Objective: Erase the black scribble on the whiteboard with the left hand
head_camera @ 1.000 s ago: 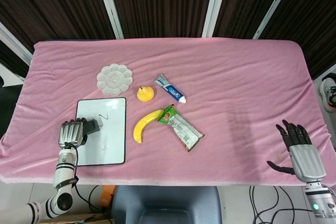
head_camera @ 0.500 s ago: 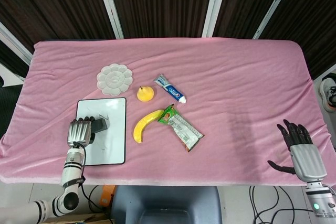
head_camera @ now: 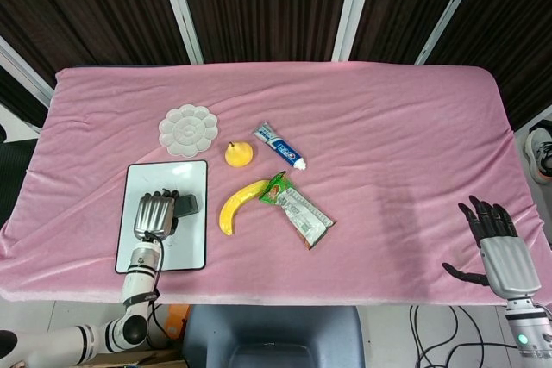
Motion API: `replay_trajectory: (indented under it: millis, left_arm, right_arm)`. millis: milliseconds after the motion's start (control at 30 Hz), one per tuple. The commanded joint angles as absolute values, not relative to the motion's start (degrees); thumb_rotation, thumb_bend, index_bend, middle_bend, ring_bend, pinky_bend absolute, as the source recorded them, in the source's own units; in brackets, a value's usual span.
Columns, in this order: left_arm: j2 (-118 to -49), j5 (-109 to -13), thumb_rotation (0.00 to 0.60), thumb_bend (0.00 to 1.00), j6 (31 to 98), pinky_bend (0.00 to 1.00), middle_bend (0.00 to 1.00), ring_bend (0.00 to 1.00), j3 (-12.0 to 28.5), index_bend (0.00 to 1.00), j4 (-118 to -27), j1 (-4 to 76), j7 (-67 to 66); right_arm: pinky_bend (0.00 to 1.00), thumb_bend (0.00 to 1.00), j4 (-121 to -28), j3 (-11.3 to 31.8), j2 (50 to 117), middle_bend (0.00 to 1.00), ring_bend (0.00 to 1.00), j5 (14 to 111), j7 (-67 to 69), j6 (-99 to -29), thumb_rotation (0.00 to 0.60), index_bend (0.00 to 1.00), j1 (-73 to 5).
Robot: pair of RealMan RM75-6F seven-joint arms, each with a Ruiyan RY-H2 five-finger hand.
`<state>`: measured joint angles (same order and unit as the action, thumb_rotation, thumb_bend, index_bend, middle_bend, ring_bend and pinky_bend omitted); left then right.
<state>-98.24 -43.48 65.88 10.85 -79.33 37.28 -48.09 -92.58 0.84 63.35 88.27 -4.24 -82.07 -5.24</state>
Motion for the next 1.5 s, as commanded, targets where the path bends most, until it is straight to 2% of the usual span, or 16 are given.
replay_trajectory:
  millis: [33, 600, 900, 1067, 1200, 1433, 1500]
  left_arm:
    - [-99.37, -41.79, 0.600, 0.82, 65.20, 0.55, 0.73, 0.62, 12.00, 0.62, -77.37, 38.57, -49.14]
    - [-100.10, -32.46, 0.600, 0.82, 58.53, 0.55, 0.73, 0.62, 18.34, 0.62, -64.13, 42.95, -47.69]
    - [-102.43, -32.02, 0.600, 0.82, 58.27, 0.55, 0.73, 0.62, 19.22, 0.62, -55.98, 44.70, -46.78]
    - [-102.95, -33.22, 0.600, 0.82, 59.25, 0.55, 0.73, 0.62, 19.13, 0.62, -54.76, 44.86, -46.21]
    - [-101.85, -34.97, 0.600, 0.82, 61.69, 0.55, 0.73, 0.62, 19.11, 0.62, -56.21, 44.24, -45.56]
    - [-91.68, -38.76, 0.600, 0.81, 66.16, 0.55, 0.73, 0.62, 18.30, 0.62, -71.65, 38.71, -41.43]
    - [-89.70, -38.79, 0.600, 0.80, 66.61, 0.54, 0.72, 0.62, 17.29, 0.61, -72.76, 37.48, -41.87]
  right_arm:
    - [0.00, 0.27, -92.61, 0.73, 63.10, 0.00, 0.00, 88.48, -3.80, -82.22, 0.600, 0.00, -5.15]
    - [0.00, 0.27, -92.50, 0.98, 62.95, 0.00, 0.00, 88.01, -3.76, -82.22, 0.600, 0.00, -5.04]
    - [0.00, 0.27, -92.59, 0.92, 62.93, 0.00, 0.00, 88.12, -3.77, -82.15, 0.600, 0.00, -5.06]
    - [0.00, 0.27, -92.61, 0.95, 62.83, 0.00, 0.00, 88.12, -3.58, -82.17, 0.600, 0.00, -5.06]
    - [0.00, 0.27, -92.61, 0.95, 62.75, 0.00, 0.00, 88.19, -3.42, -82.20, 0.600, 0.00, -5.06]
    - [0.00, 0.27, -92.68, 0.80, 62.86, 0.00, 0.00, 88.33, -3.84, -81.84, 0.600, 0.00, -5.21]
    - [0.00, 0.27, -92.77, 0.70, 62.90, 0.00, 0.00, 88.54, -3.91, -81.92, 0.600, 0.00, -5.18]
